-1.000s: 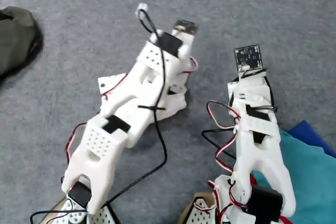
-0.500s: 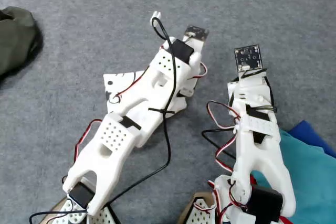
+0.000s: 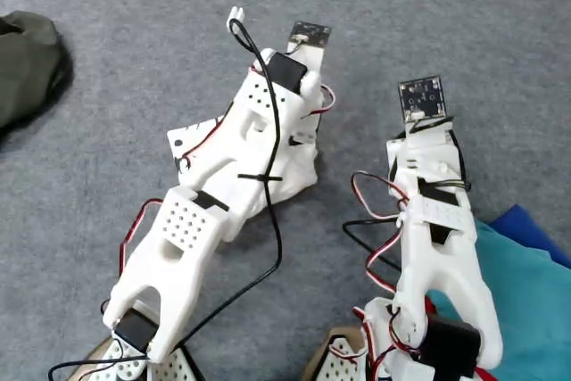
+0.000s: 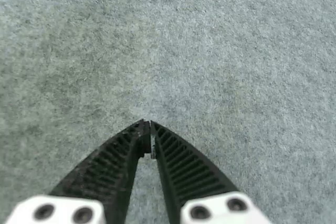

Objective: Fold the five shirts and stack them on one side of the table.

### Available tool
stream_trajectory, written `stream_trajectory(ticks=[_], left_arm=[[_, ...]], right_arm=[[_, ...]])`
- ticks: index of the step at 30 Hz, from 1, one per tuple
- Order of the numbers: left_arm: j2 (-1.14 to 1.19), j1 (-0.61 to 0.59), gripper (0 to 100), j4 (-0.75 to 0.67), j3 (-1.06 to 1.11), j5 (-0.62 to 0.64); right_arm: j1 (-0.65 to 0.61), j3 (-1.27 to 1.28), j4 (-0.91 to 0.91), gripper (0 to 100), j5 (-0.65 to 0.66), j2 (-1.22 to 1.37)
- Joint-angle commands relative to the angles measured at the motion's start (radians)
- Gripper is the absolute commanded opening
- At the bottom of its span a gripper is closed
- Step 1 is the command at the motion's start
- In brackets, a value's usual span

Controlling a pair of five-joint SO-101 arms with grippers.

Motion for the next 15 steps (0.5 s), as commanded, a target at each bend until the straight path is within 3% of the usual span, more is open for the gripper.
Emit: stream_trajectory(ticks=[1, 5, 8, 11, 15], left_arm=[[-0.013, -0.002, 2, 0.008, -0.046, 0.008], [-0.013, -0.009, 4, -0.002, -0.046, 0.008], [-0.022, -0.015, 15, 0.003, -0.044, 0.012], [-0.03, -0.049, 24, 0.008, -0.081, 0.109], [-0.067, -0.149, 24, 0.009, -0.17, 0.121]], right_arm=[[-0.016, -0.041, 0.003, 0.5, 0.011, -0.001], [-0.018, -0.041, 0.005, 0.5, 0.011, -0.001], [-0.018, -0.041, 0.005, 0.5, 0.011, -0.001], [-0.018, -0.045, 0.032, 0.5, 0.012, -0.002], [-0.018, -0.045, 0.038, 0.5, 0.012, -0.005]])
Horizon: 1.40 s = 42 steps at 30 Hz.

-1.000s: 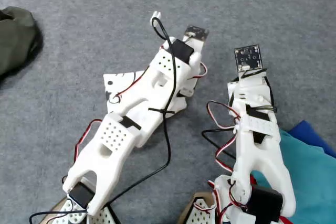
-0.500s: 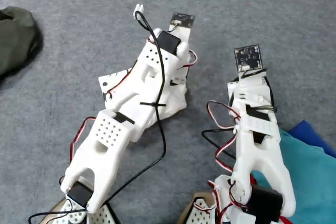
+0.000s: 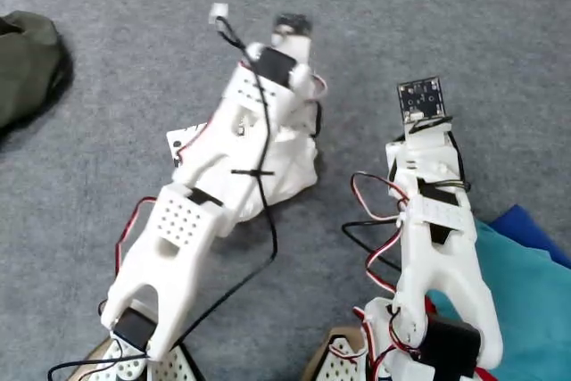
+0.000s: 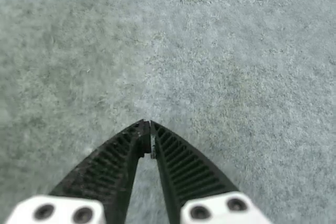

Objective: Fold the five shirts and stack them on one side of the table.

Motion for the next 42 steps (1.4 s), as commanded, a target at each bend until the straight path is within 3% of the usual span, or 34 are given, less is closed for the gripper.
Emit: stream_trajectory(ticks=[1, 5, 9, 15, 25, 32, 37, 42], left_arm=[[-0.082, -0.106, 24, 0.009, -0.109, 0.017], [-0.13, -0.259, 19, 0.009, -0.101, 0.009], [-0.16, -0.362, 1, 0.009, 0.025, -0.086], [-0.271, -0.471, 2, 0.011, 0.358, -0.112], [-0.547, -0.718, 2, -0.109, 0.77, -0.15], [-0.78, -0.772, 2, -0.376, 1.223, -0.256], [-0.835, -0.767, 2, -0.812, 1.573, -0.253], [-0.817, -0.79, 2, -0.967, 1.62, -0.199]], right_arm=[[-0.018, -0.045, 0.003, 0.5, 0.012, -0.005], [-0.025, -0.051, 0.018, 0.5, 0.021, -0.008], [-0.11, -0.197, 0.295, 0.5, 0.141, -0.102], [-0.364, -0.483, 0.621, 0.7, 0.256, -0.136], [-0.682, -0.921, 0.813, 0.6, 0.278, 0.237], [-0.805, -1.337, 0.997, 0.6, 0.209, 0.591], [-0.875, -1.641, 1.2, 0.5, 0.203, 0.822], [-0.898, -1.879, 1.381, 0.5, 0.204, 1.023]])
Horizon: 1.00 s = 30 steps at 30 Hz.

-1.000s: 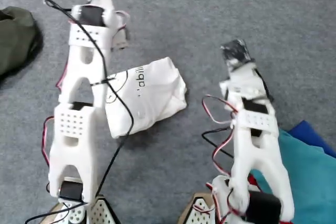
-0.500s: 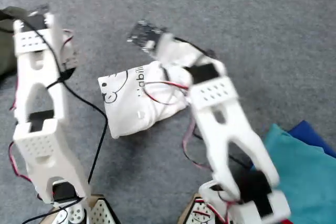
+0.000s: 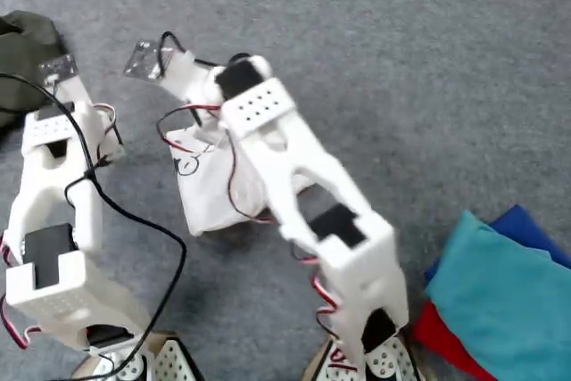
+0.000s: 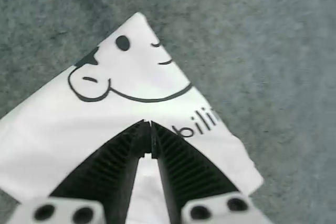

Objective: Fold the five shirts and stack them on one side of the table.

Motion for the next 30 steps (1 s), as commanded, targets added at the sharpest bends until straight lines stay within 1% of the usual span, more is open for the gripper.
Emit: stream_trajectory(ticks=[1, 4, 10, 15, 22, 30], left_arm=[[-0.035, -0.038, 2, -0.101, 0.009, 0.046], [-0.027, -0.051, 2, -0.124, 0.003, 0.078], [-0.013, -0.04, 2, -0.127, 0.0, 0.077], [-0.01, -0.04, 2, -0.147, 0.002, 0.077], [-0.01, -0.04, 2, -0.155, 0.003, 0.072], [-0.01, -0.04, 2, -0.155, 0.002, 0.072]], right_arm=[[-0.013, -0.202, 0.112, 0.5, -0.008, 0.107], [-0.002, -0.286, 0.196, 0.5, -0.003, 0.185], [0.045, -0.369, 0.267, 0.5, 0.015, 0.237], [0.067, -0.344, 0.272, 0.5, 0.072, 0.26], [0.122, -0.311, 0.269, 0.5, 0.078, 0.318], [0.171, -0.329, 0.336, 0.5, 0.081, 0.289]])
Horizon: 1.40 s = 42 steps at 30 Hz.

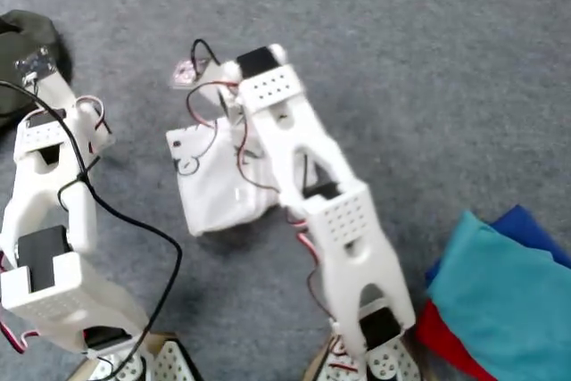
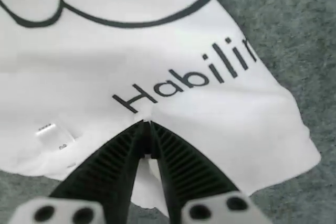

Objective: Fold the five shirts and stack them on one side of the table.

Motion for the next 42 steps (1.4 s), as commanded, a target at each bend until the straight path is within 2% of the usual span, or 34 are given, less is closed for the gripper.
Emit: stream_trajectory(ticks=[1, 9, 14, 21, 27, 33, 42], left_arm=[[-0.01, 0.0, 2, -0.015, -0.006, 0.006], [-0.01, 0.0, 2, -0.015, -0.006, 0.006], [-0.01, 0.0, 2, -0.017, -0.006, 0.006], [-0.01, 0.0, 2, -0.017, -0.008, 0.006], [-0.01, 0.0, 2, -0.017, -0.008, 0.008], [-0.01, -0.006, 2, -0.017, -0.008, 0.011], [-0.01, -0.008, 2, -0.015, -0.005, 0.012]], right_arm=[[0.027, -0.022, 0.026, 0.5, 0.014, -0.045], [0.028, 0.107, 0.051, 0.5, 0.034, -0.148], [0.051, 0.323, 0.048, 0.5, 0.052, -0.294], [0.191, 0.674, -0.028, 0.5, 0.14, -0.541], [0.188, 0.881, -0.106, 0.5, 0.164, -0.753], [0.09, 0.803, -0.169, 0.5, 0.16, -0.763], [-0.035, 0.346, -0.107, 0.5, 0.098, -0.387]])
